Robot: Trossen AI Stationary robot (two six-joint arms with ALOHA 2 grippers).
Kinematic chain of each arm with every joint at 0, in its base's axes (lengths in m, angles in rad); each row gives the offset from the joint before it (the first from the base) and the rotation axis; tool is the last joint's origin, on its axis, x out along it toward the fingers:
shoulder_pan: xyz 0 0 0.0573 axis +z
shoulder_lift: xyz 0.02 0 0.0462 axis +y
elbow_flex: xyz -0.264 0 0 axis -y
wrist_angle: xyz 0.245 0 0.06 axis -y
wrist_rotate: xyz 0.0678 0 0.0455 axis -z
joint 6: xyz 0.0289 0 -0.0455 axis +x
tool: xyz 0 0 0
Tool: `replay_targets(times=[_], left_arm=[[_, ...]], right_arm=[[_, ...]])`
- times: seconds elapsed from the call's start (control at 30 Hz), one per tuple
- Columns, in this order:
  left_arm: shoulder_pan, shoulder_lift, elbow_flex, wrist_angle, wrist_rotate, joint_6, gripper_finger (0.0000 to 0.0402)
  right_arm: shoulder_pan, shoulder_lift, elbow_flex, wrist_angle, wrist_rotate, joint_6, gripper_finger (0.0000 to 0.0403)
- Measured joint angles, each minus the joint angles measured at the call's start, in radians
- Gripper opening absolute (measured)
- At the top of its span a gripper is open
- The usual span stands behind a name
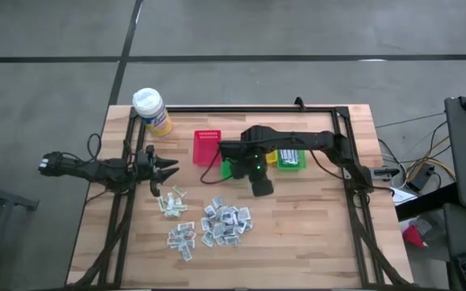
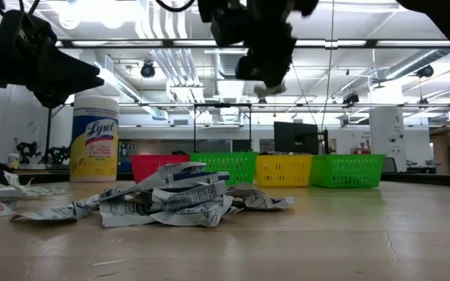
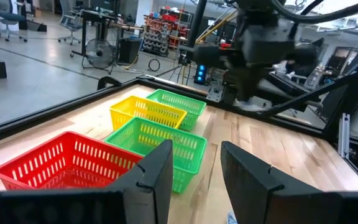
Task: Pick & Place First Aid Supplies
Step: Put the alcohol pad into the yellow basket
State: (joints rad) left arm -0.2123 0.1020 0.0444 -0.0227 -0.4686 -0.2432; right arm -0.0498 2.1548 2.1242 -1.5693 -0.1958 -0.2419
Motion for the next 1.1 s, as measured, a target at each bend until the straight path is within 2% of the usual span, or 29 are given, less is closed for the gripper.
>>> replay_targets(times=[0.17,0.3,0.83,1.1], left_arm=[[0.0,0.0,0.0,0.0,0.0,0.0,0.0131],[0.0,0.0,0.0,0.0,0.0,0.0,0.0131],[0.0,0.0,0.0,0.0,0.0,0.0,0.0131],[0.0,0.0,0.0,0.0,0.0,0.0,0.0131]], right_arm=[[-0.014,0.0,0.0,-0.002,0.243,-0.066,0.0008],[-0.044,0.0,0.0,-0.002,0.354,-0.132,0.0008],[-0.305,0.0,-0.002,0.068,0.34,-0.333,0.0008],[-0.359,0.003,-0.002,0.139,0.318,-0.353,0.0008]])
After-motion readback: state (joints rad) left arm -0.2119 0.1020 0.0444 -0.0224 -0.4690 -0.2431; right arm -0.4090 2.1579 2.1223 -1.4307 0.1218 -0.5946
